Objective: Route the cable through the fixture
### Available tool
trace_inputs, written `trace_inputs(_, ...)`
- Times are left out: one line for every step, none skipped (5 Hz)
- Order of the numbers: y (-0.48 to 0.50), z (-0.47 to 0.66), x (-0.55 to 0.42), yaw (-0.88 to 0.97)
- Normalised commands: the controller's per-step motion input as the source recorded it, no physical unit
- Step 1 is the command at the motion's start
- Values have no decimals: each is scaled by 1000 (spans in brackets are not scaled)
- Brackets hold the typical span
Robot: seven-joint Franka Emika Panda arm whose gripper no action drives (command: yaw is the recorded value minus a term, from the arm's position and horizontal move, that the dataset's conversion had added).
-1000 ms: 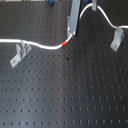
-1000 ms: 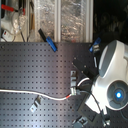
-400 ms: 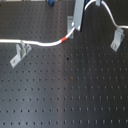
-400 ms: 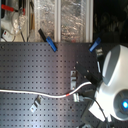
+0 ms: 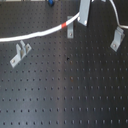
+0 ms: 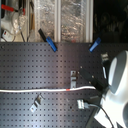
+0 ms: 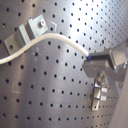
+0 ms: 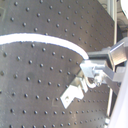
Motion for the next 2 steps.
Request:
trace_inputs(261,-108,518,131)
trace_inputs(125,-134,501,171)
